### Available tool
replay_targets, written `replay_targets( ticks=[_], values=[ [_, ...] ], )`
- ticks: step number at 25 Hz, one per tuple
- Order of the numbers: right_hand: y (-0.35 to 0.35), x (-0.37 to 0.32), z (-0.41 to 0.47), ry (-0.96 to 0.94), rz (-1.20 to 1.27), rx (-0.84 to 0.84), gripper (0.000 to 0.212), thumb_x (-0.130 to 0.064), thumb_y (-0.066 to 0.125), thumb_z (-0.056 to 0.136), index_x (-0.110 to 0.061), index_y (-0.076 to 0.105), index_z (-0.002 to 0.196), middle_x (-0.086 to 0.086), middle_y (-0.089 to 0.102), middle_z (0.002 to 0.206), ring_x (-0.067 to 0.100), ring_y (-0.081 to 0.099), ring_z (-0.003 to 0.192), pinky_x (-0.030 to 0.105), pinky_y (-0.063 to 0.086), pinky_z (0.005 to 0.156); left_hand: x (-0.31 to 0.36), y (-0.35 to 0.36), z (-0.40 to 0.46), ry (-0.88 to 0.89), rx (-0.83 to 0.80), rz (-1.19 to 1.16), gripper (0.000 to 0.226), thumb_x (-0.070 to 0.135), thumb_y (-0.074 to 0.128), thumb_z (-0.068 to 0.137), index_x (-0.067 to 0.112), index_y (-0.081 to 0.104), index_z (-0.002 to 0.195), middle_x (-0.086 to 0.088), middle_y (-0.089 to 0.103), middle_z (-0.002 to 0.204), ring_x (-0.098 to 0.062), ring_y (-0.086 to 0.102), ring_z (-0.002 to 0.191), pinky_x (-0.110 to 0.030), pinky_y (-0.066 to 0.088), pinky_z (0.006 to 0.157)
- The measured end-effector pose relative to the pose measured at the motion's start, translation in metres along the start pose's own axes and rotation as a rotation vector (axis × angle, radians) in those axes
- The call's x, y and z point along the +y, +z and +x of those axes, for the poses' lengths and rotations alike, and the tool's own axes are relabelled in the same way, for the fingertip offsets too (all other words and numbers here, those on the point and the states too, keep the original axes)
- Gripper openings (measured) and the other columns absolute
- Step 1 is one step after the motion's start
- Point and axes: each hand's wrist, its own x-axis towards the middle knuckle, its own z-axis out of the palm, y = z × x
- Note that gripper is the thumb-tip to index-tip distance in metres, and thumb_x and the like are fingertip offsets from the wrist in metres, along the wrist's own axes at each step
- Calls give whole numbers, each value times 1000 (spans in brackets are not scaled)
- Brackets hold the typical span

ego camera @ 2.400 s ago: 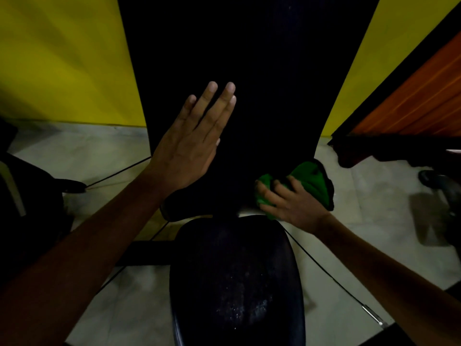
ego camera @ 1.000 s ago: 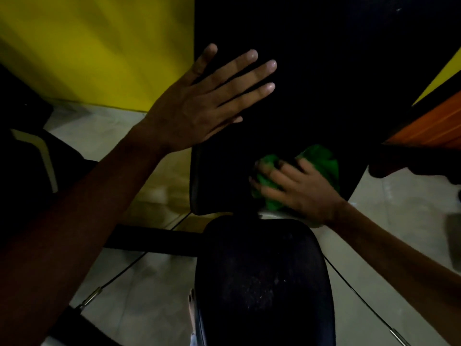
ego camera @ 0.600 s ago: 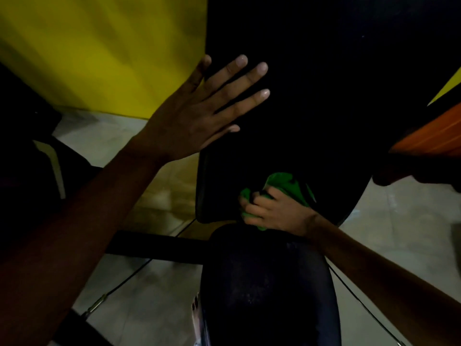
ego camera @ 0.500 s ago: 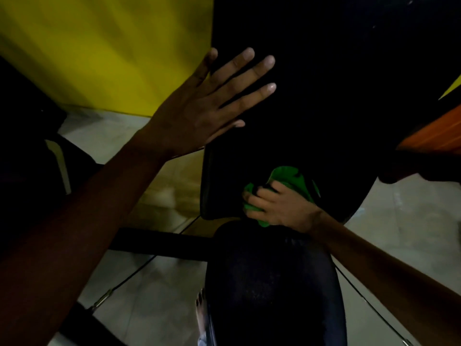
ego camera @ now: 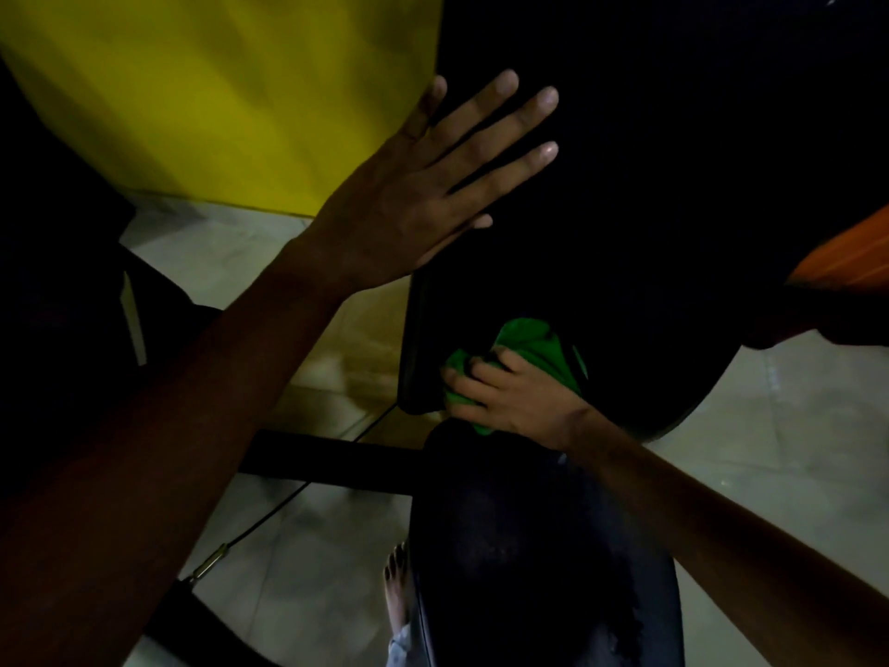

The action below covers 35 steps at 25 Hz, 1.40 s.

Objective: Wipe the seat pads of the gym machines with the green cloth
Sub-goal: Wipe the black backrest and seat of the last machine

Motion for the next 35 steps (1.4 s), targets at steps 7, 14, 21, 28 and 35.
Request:
replay_targets(
  ticks=[7, 14, 21, 28, 35],
  values=[
    [-20, 12, 59, 366, 10, 254, 42, -15, 26, 102, -26, 65, 110, 5, 62, 125, 27, 48, 104, 42, 36, 92, -1, 2, -2, 7, 14, -23, 45, 23, 32, 106, 12, 27, 149, -16, 29, 152, -38, 27, 140, -50, 14, 114],
    [16, -38, 33, -120, 20, -75, 24, -34, 57, 77, -40, 67, 99, -11, 61, 120, 21, 41, 105, 36, 31, 88, -11, -2, -5, 86, -33, -54, 48, 19, 37, 104, 11, 24, 150, -15, 25, 154, -35, 22, 142, -48, 11, 116],
    [36, -33, 3, -70, 70, 6, 29, -22, 42, 88, -34, 65, 103, -9, 60, 122, 20, 42, 106, 44, 32, 92, 18, 12, -33, -4, -150, -73, 54, 32, 31, 105, 6, 17, 151, -15, 19, 156, -37, 18, 143, -50, 11, 117],
    [-1, -1, -19, 79, 104, 13, 19, -22, 52, 86, -27, 63, 100, -3, 63, 114, 22, 42, 96, 38, 31, 79, 60, 18, -59, -172, -207, -183, 62, 23, 43, 97, 4, 17, 150, -13, 11, 157, -32, 6, 146, -46, 6, 117],
    [8, 2, -61, -80, 32, -197, 16, -32, 64, 78, -36, 72, 91, -10, 66, 108, 20, 39, 100, 40, 30, 86, 220, 22, -132, -673, -449, -718, 60, 25, 42, 95, 3, 25, 148, -9, 15, 158, -23, 8, 147, -41, 21, 114]
  ],
)
